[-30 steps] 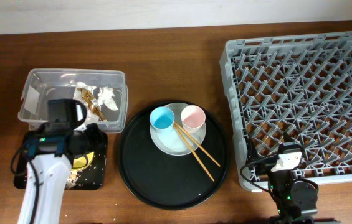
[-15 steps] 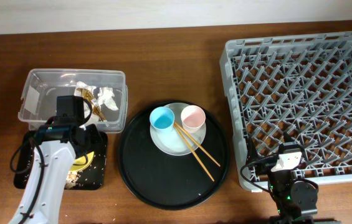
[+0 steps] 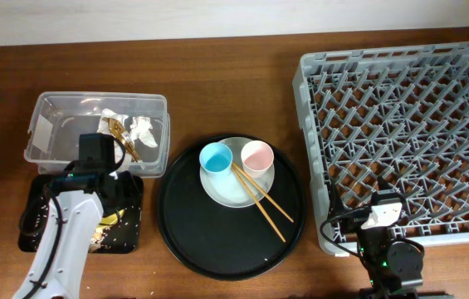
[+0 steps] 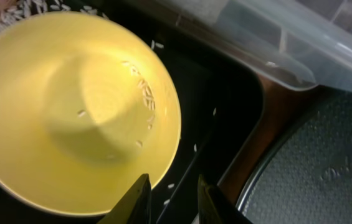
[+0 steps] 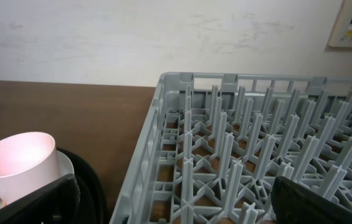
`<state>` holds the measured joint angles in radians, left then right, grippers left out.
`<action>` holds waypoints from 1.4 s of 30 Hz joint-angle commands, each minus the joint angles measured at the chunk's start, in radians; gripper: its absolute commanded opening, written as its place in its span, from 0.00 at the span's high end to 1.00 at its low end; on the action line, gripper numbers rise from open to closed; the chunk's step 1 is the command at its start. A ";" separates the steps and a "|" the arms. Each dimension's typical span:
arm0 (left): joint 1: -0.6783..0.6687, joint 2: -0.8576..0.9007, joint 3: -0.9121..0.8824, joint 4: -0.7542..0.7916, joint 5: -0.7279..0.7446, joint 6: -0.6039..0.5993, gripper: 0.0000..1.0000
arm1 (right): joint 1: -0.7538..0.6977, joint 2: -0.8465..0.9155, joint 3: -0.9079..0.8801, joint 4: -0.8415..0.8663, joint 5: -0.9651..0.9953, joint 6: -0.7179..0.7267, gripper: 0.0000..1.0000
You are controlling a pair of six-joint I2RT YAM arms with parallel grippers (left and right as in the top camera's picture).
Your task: Sort waste into correct bins and load items into the dishwasher rack
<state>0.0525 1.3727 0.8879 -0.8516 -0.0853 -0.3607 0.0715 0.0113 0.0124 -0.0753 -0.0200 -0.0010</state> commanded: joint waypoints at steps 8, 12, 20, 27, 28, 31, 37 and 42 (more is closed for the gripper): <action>-0.004 0.003 -0.160 0.170 0.009 -0.009 0.76 | -0.006 -0.008 -0.007 -0.001 -0.002 0.001 0.01; -0.004 0.003 -0.184 0.212 -0.045 -0.009 0.80 | -0.006 -0.008 -0.007 -0.001 -0.002 0.001 0.01; -0.004 0.002 -0.175 0.212 -0.122 -0.009 1.00 | -0.006 -0.008 -0.007 -0.001 -0.002 0.001 0.02; -0.004 -0.017 -0.122 0.175 -0.170 -0.009 0.99 | -0.006 -0.008 -0.007 -0.001 -0.002 0.001 0.01; -0.004 -0.027 -0.104 0.158 -0.170 -0.009 1.00 | -0.006 -0.008 -0.007 -0.001 -0.002 0.001 0.01; -0.004 -0.080 -0.023 0.092 -0.170 0.016 0.99 | -0.006 -0.008 -0.007 -0.001 -0.002 0.001 0.01; -0.004 -0.287 0.067 0.020 -0.146 0.077 0.99 | -0.006 -0.008 -0.007 -0.001 -0.002 0.001 0.01; 0.029 -0.443 0.067 0.039 -0.058 0.078 1.00 | -0.006 -0.008 -0.007 -0.001 -0.002 0.001 0.01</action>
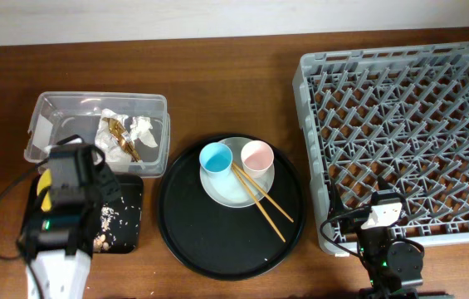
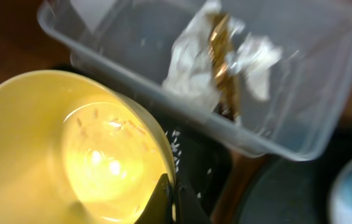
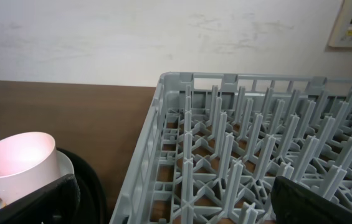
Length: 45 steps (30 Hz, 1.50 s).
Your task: Sort waste into correct bins and load items into the dishwasher rack
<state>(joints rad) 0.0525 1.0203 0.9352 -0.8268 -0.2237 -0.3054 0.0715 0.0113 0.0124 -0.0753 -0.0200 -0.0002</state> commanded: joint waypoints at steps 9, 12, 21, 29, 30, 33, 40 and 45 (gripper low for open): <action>0.405 -0.109 0.016 0.094 0.698 0.162 1.00 | -0.006 -0.008 -0.007 -0.001 -0.002 0.000 0.02; 0.593 -0.031 0.016 0.097 1.020 0.233 0.99 | -0.006 -0.008 -0.007 -0.001 -0.002 0.000 0.01; 0.905 0.319 0.006 0.075 1.798 0.514 1.00 | -0.006 -0.008 -0.007 -0.001 -0.002 0.000 0.01; 0.976 0.473 -0.018 -0.043 1.798 0.516 1.00 | -0.006 -0.008 -0.007 -0.001 -0.002 0.000 0.01; 0.996 0.471 -0.018 -0.075 1.798 0.516 1.00 | -0.006 -0.008 -0.007 -0.001 -0.002 0.000 0.01; 1.067 0.456 -0.018 -0.162 1.798 0.517 1.00 | -0.006 -0.008 -0.007 -0.001 -0.002 0.000 0.01; 1.198 0.369 -0.018 -0.272 1.798 0.664 1.00 | -0.006 -0.008 -0.007 -0.001 -0.002 0.000 0.01; 1.186 0.360 -0.018 -0.306 1.798 0.682 0.99 | -0.006 -0.008 -0.007 -0.001 -0.002 0.000 0.01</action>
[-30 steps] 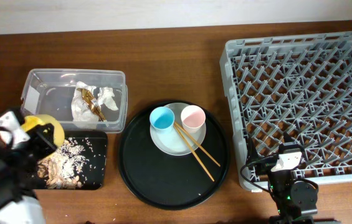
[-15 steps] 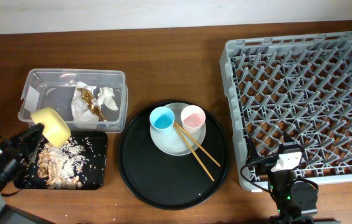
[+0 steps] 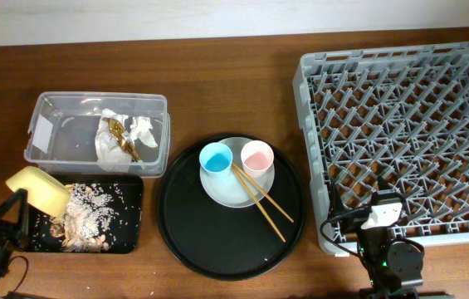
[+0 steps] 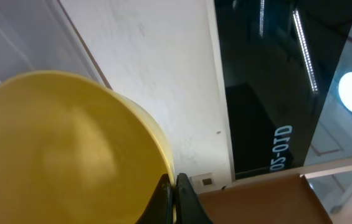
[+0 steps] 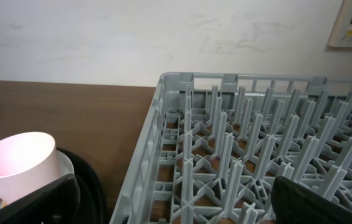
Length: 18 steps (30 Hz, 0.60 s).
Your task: Sort waste into correct bins and load items into the dishwasher rack
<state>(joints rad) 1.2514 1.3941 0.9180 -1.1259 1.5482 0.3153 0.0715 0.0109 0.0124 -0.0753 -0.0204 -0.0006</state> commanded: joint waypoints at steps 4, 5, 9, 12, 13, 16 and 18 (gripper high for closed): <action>-0.131 -0.040 -0.001 -0.021 -0.028 0.061 0.99 | -0.006 -0.007 -0.007 -0.001 -0.002 0.000 0.01; -0.177 -0.054 0.000 -0.021 -0.071 0.061 1.00 | -0.006 -0.007 -0.007 -0.001 -0.002 0.000 0.01; -0.422 -0.114 0.026 -0.018 -0.255 0.018 0.99 | -0.006 -0.007 -0.007 -0.001 -0.002 0.000 0.01; -0.646 -0.158 0.070 0.009 -0.436 -0.099 0.99 | -0.006 -0.007 -0.007 -0.001 -0.002 0.000 0.01; -0.747 -0.176 0.082 0.021 -0.561 -0.163 0.99 | -0.006 -0.007 -0.007 -0.001 -0.002 0.000 0.02; -0.981 -0.206 0.084 0.033 -0.824 -0.285 0.99 | -0.006 -0.007 -0.007 -0.001 -0.002 0.000 0.01; -1.115 -0.207 0.084 0.033 -0.930 -0.340 0.99 | -0.006 -0.007 -0.007 -0.001 -0.002 0.000 0.01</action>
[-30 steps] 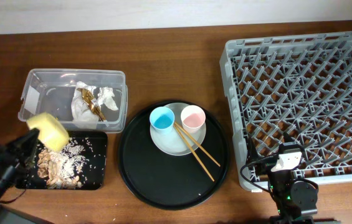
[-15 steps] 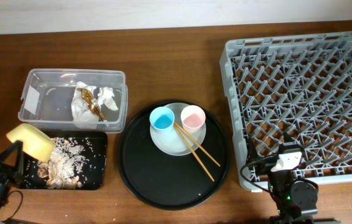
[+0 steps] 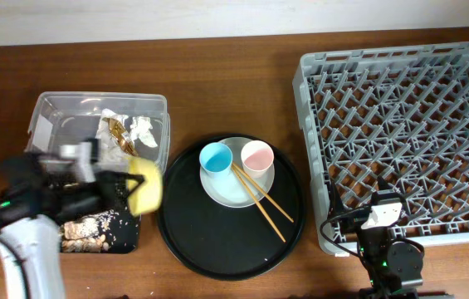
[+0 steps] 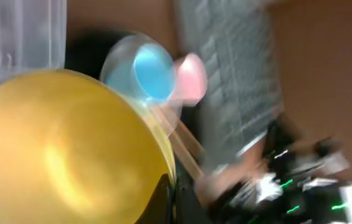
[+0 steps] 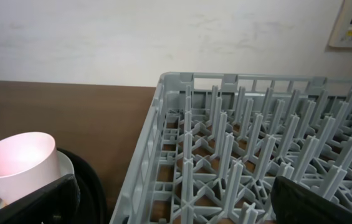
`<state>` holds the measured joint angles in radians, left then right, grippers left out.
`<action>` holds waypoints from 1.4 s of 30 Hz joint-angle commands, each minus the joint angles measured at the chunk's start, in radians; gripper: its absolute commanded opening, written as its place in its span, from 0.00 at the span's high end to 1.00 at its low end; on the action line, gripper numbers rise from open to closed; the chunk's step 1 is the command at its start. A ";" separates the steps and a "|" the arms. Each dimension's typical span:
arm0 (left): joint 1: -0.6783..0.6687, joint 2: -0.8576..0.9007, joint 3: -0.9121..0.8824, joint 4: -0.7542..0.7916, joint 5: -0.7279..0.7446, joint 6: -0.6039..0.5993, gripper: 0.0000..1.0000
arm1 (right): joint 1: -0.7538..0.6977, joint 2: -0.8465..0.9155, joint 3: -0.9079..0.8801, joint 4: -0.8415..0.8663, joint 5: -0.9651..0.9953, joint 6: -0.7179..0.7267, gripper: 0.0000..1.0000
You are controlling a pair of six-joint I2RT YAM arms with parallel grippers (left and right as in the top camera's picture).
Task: Sort waste into correct bins and load items into the dishwasher rack
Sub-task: 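Place the yellow bowl back on the round black tray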
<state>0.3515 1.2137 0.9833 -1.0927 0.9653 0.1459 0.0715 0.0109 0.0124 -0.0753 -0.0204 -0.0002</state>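
My left gripper [image 3: 131,196] is shut on the rim of a yellow bowl [image 3: 145,193], held on its side between the black waste bin [image 3: 131,237] and the round black tray [image 3: 217,249]. In the left wrist view the bowl [image 4: 63,149] fills the frame, blurred, with the gripper [image 4: 171,202] pinching its rim. On the tray a white plate [image 3: 226,189] carries a blue cup [image 3: 215,158], a pink cup [image 3: 257,155] and chopsticks [image 3: 263,202]. The grey dishwasher rack [image 3: 404,133] stands at the right. My right gripper [image 5: 176,208] rests open at the rack's front left corner.
A clear bin [image 3: 51,124] with crumpled paper and a gold wrapper sits behind the black bin, which holds scattered rice. The pink cup [image 5: 15,163] and the rack [image 5: 256,143] show in the right wrist view. Bare wooden table lies behind the tray.
My left arm has moved the bowl from the far left end of the black bin to its right edge, beside the round tray. The right arm has not moved.
First my left gripper stood round the bowl's rim, the bowl lying in the black bin. Then it held the bowl raised at the bin's left side. Then the bowl was tipped at the bin's left end, with a heap of rice below. Now it hangs near the tray.
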 commanded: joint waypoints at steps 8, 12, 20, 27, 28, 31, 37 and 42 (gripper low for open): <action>-0.712 -0.023 0.018 0.091 -0.718 -0.373 0.99 | -0.006 -0.007 -0.007 -0.001 -0.002 0.000 0.01; -0.826 -0.010 0.018 0.160 -0.803 -0.461 0.99 | -0.006 -0.007 -0.007 -0.001 -0.002 0.000 0.01; -0.990 0.120 0.018 0.193 -0.805 -0.533 0.88 | -0.006 -0.007 -0.007 -0.001 -0.002 0.000 0.01; -0.998 0.151 0.033 0.225 -0.827 -0.538 0.63 | -0.006 -0.007 -0.007 -0.001 -0.002 0.000 0.01; -0.986 0.149 0.055 0.225 -0.860 -0.538 0.63 | -0.006 -0.007 -0.007 -0.001 -0.002 0.000 0.02; -0.937 0.147 0.118 0.238 -0.981 -0.539 0.63 | -0.006 -0.007 -0.007 -0.001 -0.002 0.000 0.01; -0.822 0.189 0.128 0.408 -1.067 -0.539 0.62 | -0.006 -0.007 -0.007 -0.001 -0.002 0.000 0.01; -0.813 0.315 0.128 0.466 -1.060 -0.542 0.61 | -0.006 -0.007 -0.007 0.000 -0.033 0.041 0.01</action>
<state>-0.4641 1.4338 1.0981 -0.6476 -0.0731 -0.3866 0.0715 0.0109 0.0124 -0.0753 -0.0227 0.0010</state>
